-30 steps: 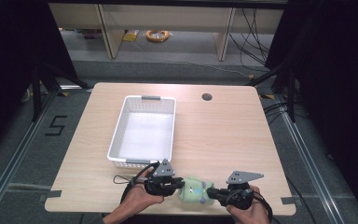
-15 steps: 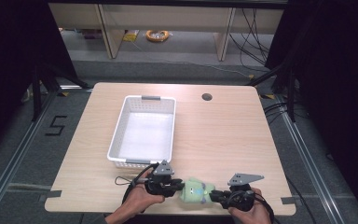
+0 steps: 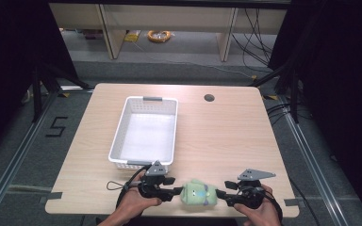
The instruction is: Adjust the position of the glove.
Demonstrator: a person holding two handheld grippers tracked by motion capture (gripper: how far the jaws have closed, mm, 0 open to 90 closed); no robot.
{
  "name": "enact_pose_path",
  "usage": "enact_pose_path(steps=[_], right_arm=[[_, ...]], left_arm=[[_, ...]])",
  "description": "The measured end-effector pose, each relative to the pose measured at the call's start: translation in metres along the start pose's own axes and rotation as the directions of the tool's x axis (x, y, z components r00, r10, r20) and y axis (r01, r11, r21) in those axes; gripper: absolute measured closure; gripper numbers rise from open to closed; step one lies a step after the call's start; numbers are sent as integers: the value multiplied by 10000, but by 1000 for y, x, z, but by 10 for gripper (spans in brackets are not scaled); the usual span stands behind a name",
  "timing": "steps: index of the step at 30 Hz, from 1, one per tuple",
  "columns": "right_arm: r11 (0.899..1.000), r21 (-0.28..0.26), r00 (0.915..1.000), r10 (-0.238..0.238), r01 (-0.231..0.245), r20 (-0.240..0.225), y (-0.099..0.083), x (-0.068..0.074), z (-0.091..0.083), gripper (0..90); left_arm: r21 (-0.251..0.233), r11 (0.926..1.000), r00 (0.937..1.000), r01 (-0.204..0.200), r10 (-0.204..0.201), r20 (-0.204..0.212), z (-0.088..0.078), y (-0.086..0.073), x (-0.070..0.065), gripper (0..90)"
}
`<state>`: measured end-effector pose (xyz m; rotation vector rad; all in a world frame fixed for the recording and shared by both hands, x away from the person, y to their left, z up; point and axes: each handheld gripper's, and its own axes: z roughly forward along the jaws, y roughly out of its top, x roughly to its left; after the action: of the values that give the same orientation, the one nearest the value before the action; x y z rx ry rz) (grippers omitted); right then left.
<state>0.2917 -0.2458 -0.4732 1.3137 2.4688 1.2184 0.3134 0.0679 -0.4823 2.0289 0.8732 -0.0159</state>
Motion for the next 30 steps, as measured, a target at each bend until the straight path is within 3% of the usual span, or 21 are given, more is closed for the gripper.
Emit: enact_pose_path(steps=[7, 10, 11, 13, 14, 15, 18, 23, 28, 30], right_arm=[[9987, 501, 9997, -55, 67, -243, 6, 2, 15, 365], [9974, 721, 9999, -83, 90, -94, 8, 1, 20, 367], [9959, 891, 9998, 142, -128, -147, 8, 2, 21, 367], [9974, 721, 9999, -72, 80, -122, 9, -1, 27, 371], [9956, 931, 9998, -126, 138, -133, 10, -2, 28, 371], [9961, 882, 9998, -40, 55, -169, 10, -2, 30, 373], [9949, 1009, 9999, 3, 14, -166, 11, -3, 33, 388], [9926, 1211, 9995, 157, -123, -273, 8, -8, 38, 411], [9887, 1474, 9984, 352, -283, -450, 7, -10, 39, 427], [9890, 1433, 9965, 460, -357, -694, 6, -12, 41, 444]], left_arm=[[377, 9980, 9985, 501, -509, 193, 11, 1, -8, 386], [523, 9955, 9964, 789, -804, 273, 18, 1, -9, 380], [622, 9947, 9960, 817, -837, 304, 20, 1, -9, 380], [645, 9941, 9958, 874, -888, 199, 23, 0, -7, 382], [513, 9935, 9946, 1019, -1029, 170, 26, 0, -6, 383], [750, 9916, 9936, 1055, -1082, 329, 26, 0, -4, 383], [809, 9895, 9918, 1200, -1230, 332, 29, 0, -3, 390], [948, 9905, 9936, 1000, -1045, 436, 35, -3, -5, 411], [903, 9888, 9912, 1185, -1233, 492, 40, -5, -6, 430], [991, 9902, 9922, 988, -1057, 661, 40, -4, -5, 452]])
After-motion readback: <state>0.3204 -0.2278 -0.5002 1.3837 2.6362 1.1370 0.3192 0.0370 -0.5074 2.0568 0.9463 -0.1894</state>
